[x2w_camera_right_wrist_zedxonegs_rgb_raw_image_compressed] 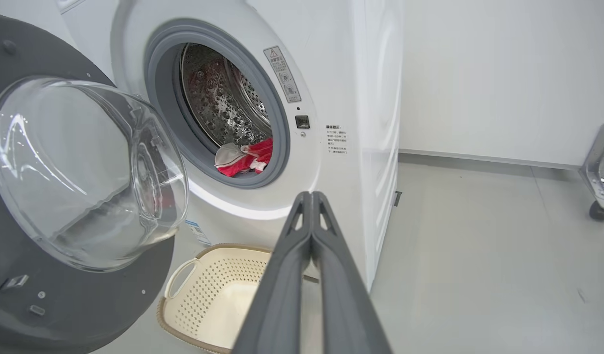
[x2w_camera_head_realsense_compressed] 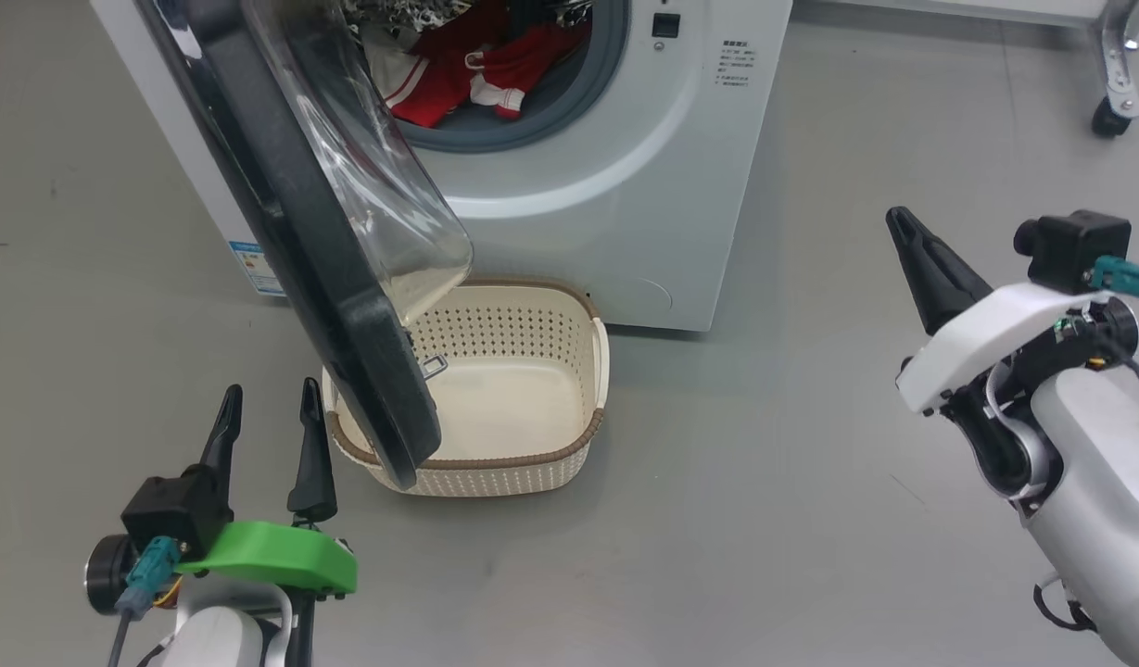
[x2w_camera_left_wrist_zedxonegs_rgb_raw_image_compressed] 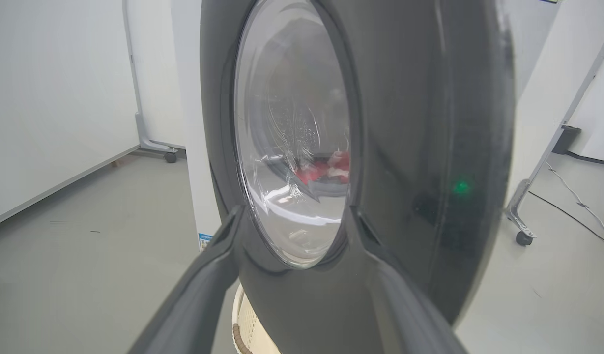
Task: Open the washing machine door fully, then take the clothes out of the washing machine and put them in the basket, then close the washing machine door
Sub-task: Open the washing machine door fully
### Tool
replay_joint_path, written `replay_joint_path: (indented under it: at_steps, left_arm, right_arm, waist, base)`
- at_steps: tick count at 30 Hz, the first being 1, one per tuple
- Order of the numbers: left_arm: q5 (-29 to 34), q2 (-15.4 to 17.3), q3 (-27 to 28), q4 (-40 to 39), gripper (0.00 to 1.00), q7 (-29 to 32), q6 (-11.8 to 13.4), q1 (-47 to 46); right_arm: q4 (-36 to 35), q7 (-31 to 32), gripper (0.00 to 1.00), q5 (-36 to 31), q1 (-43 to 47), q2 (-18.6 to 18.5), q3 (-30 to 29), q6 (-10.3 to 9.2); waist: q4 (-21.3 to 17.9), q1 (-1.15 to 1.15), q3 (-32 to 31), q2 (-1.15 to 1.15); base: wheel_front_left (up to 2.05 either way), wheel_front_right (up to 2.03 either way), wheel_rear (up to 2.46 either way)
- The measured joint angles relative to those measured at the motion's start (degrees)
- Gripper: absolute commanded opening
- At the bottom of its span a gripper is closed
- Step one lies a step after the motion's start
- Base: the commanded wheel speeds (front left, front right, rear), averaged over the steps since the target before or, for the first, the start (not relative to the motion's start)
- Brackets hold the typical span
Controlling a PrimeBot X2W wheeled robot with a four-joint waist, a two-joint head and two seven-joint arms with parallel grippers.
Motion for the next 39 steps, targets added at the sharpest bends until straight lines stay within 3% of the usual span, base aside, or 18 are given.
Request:
replay_joint_path:
  at_steps: [6, 7, 8, 9, 19, 34, 39]
  left_arm:
    - [0.6, 0.0, 1.5, -0.1, 1.0, 0.0, -0.1, 0.9]
    - [0.8, 0.0, 1.7, -0.1, 1.0, 0.0, -0.1, 1.0]
    - [0.9, 0.0, 1.9, -0.1, 1.0, 0.0, -0.2, 1.1]
    - [0.9, 0.0, 2.1, -0.1, 1.0, 0.0, -0.5, 1.2]
    - [1.0, 0.0, 3.4, -0.1, 1.0, 0.0, -0.6, 1.7]
    - [1.3, -0.1, 6.3, -0.1, 1.0, 0.0, -1.1, 2.7]
    - [1.3, -0.1, 6.3, 0.0, 1.0, 0.0, -1.6, 3.3]
  right_arm:
    - [-1.0, -6.7, 0.0, -6.1, 3.7, -1.1, 1.8, -2.7]
    - [-1.0, -8.0, 0.19, -6.5, 4.4, -1.1, 1.8, -3.46]
    - [-1.1, -9.5, 0.9, -7.1, 5.3, -1.1, 1.6, -4.31]
    - [-1.3, -10.4, 1.0, -7.4, 6.1, -1.1, 1.3, -5.01]
    - [-4.3, -10.0, 1.0, -10.2, 12.2, -0.2, -1.4, -10.26]
    - [-12.6, -9.7, 1.0, -16.1, 20.5, 6.1, -11.8, -12.22]
    - [-13.9, -9.7, 1.0, -18.6, 23.7, 7.1, -12.7, -12.3]
  waist:
    - [-2.3, 0.0, -1.1, 0.0]
    - [-2.6, 0.0, -1.3, 0.0]
    - [-2.8, 0.0, -1.5, 0.0]
    - [-3.1, 0.0, -1.7, 0.0]
    - [-4.5, 0.0, -2.0, 0.0]
    - [-6.0, 0.0, -1.9, 0.0]
    - [-6.5, 0.0, -2.1, 0.0]
  base:
    - [0.0, 0.0, 0.0]
    - [0.0, 0.0, 0.0]
    - [0.0, 0.0, 0.0]
    - [0.0, 0.0, 0.0]
    - [0.0, 0.0, 0.0]
    - [0.0, 0.0, 0.0]
    - [0.0, 0.0, 0.0]
